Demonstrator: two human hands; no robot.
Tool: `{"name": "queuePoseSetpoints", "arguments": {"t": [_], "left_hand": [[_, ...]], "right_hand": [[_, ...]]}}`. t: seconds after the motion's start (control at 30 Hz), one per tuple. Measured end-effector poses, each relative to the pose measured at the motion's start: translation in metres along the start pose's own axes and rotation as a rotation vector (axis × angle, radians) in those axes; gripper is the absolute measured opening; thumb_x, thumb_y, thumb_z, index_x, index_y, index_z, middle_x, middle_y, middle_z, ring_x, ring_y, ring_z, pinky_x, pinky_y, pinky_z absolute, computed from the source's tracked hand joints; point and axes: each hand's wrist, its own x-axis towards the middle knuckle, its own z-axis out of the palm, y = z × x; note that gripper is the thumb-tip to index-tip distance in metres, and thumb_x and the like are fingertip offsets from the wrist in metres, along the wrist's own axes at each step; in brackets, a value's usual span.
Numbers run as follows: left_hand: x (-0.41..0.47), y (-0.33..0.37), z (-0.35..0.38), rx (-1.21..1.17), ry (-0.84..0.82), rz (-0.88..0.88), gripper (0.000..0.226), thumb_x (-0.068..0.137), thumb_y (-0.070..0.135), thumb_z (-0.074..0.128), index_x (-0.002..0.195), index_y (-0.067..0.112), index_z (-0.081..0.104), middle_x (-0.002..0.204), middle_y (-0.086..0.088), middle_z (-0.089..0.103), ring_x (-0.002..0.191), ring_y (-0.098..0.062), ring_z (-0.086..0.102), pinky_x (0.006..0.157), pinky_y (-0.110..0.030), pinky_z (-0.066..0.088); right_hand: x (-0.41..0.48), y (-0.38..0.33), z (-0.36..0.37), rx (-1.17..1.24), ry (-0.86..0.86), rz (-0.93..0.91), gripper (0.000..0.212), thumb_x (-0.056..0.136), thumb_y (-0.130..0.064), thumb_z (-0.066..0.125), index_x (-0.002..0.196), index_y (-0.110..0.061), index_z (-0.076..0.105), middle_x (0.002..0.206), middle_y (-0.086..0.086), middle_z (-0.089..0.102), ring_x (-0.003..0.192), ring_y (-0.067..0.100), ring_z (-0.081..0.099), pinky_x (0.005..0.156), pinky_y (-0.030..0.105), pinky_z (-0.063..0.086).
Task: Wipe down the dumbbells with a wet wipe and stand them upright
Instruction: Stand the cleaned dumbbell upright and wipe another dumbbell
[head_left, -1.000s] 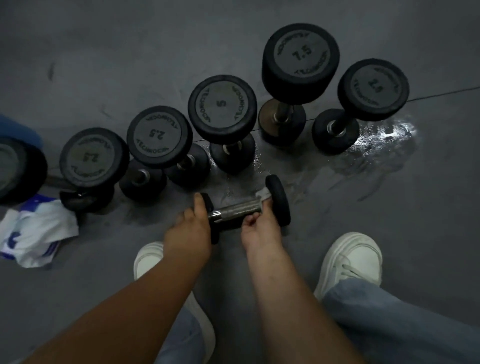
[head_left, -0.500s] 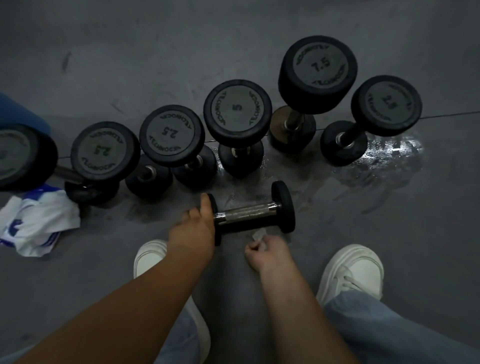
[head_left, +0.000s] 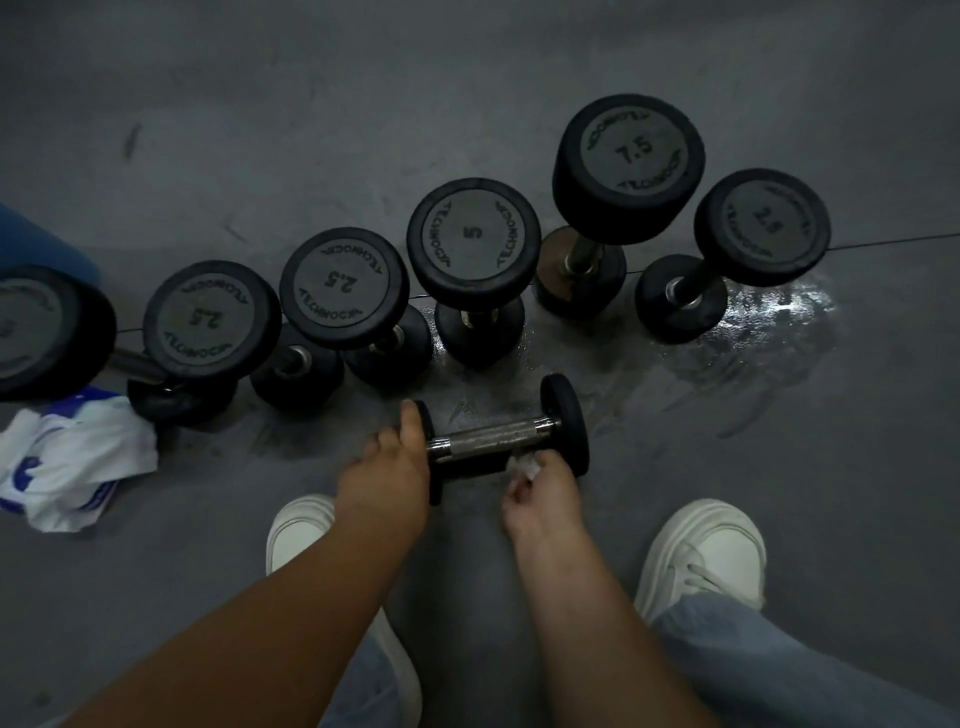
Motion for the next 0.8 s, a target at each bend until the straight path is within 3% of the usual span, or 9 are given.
{"name": "queuePoseSetpoints", "arguments": {"t": [0.1, 0.2, 0.27, 0.3, 0.4, 0.47, 0.57, 0.67, 0.8], "left_hand": [[0.0, 0.0, -0.002, -0.002, -0.014, -0.005, 0.103, 0.085, 0.029, 0.065, 0.154, 0.009, -0.009, 0.141, -0.01, 0.041, 0.128, -0.025, 0.046, 0.097, -0.035, 0.045], [0.001, 0.002, -0.004, 0.0, -0.024, -0.008, 0.107, 0.085, 0.031, 0.068, 0.153, 0.009, -0.011, 0.142, -0.01, 0.039, 0.129, -0.024, 0.045, 0.098, -0.035, 0.045], [0.001, 0.001, -0.004, -0.008, -0.037, -0.009, 0.109, 0.084, 0.031, 0.069, 0.153, 0.01, -0.012, 0.142, -0.01, 0.039, 0.129, -0.025, 0.045, 0.098, -0.036, 0.045], [0.001, 0.001, -0.005, -0.012, -0.038, -0.01, 0.108, 0.084, 0.031, 0.069, 0.153, 0.01, -0.011, 0.142, -0.01, 0.039, 0.129, -0.025, 0.045, 0.098, -0.036, 0.045], [0.0, 0.001, -0.004, -0.013, -0.014, -0.001, 0.105, 0.086, 0.031, 0.066, 0.154, 0.009, -0.011, 0.141, -0.01, 0.041, 0.128, -0.024, 0.046, 0.097, -0.035, 0.045], [0.0, 0.001, -0.003, -0.015, -0.022, -0.001, 0.108, 0.085, 0.033, 0.068, 0.153, 0.009, -0.011, 0.141, -0.01, 0.041, 0.128, -0.024, 0.046, 0.097, -0.035, 0.045], [0.0, 0.001, -0.006, -0.028, -0.05, -0.002, 0.113, 0.082, 0.037, 0.071, 0.154, 0.008, -0.011, 0.141, -0.011, 0.04, 0.129, -0.025, 0.045, 0.1, -0.035, 0.044], [0.0, 0.001, -0.009, -0.045, -0.06, 0.003, 0.112, 0.082, 0.039, 0.07, 0.154, 0.008, -0.011, 0.142, -0.011, 0.04, 0.129, -0.025, 0.045, 0.1, -0.035, 0.043], [-0.002, 0.001, -0.008, -0.034, -0.033, 0.013, 0.11, 0.083, 0.038, 0.069, 0.154, 0.008, -0.011, 0.141, -0.01, 0.041, 0.126, -0.024, 0.048, 0.099, -0.034, 0.044]], "right_hand": [[-0.012, -0.001, 0.005, 0.207, -0.07, -0.001, 0.011, 0.094, -0.01, 0.049, 0.088, -0.012, 0.058, 0.097, 0.002, 0.058, 0.098, 0.013, 0.054, 0.081, 0.023, 0.044], [-0.017, 0.001, 0.003, 0.32, -0.146, 0.0, 0.029, 0.093, 0.0, 0.036, 0.107, -0.007, 0.06, 0.113, 0.007, 0.056, 0.117, 0.018, 0.048, 0.101, 0.031, 0.039], [-0.015, 0.003, 0.004, 0.326, -0.138, -0.024, 0.04, 0.096, 0.004, 0.03, 0.121, -0.012, 0.057, 0.114, 0.008, 0.054, 0.114, 0.019, 0.046, 0.104, 0.032, 0.039], [-0.013, 0.003, 0.004, 0.328, -0.131, -0.032, 0.035, 0.098, 0.003, 0.034, 0.117, -0.014, 0.058, 0.11, 0.007, 0.055, 0.11, 0.019, 0.048, 0.1, 0.03, 0.042], [0.003, 0.004, 0.009, 0.261, -0.087, -0.023, 0.014, 0.092, -0.008, 0.06, 0.102, -0.018, 0.062, 0.094, -0.001, 0.06, 0.081, 0.007, 0.053, 0.063, 0.018, 0.045], [0.006, 0.004, 0.016, 0.19, -0.083, -0.038, 0.022, 0.086, -0.024, 0.07, 0.107, -0.02, 0.064, 0.087, -0.006, 0.061, 0.068, 0.003, 0.05, 0.05, 0.014, 0.038], [0.0, -0.005, 0.033, 0.092, -0.101, -0.032, 0.019, 0.086, -0.038, 0.07, 0.094, -0.022, 0.065, 0.096, -0.006, 0.066, 0.085, 0.008, 0.06, 0.059, 0.018, 0.041], [-0.005, -0.01, 0.043, 0.09, -0.095, -0.042, 0.018, 0.088, -0.033, 0.068, 0.083, -0.017, 0.064, 0.1, -0.001, 0.067, 0.098, 0.018, 0.062, 0.069, 0.03, 0.048], [-0.005, -0.002, 0.024, 0.172, -0.156, -0.067, 0.02, 0.089, -0.024, 0.064, 0.103, -0.012, 0.066, 0.116, 0.005, 0.066, 0.112, 0.017, 0.059, 0.1, 0.028, 0.042]]}}
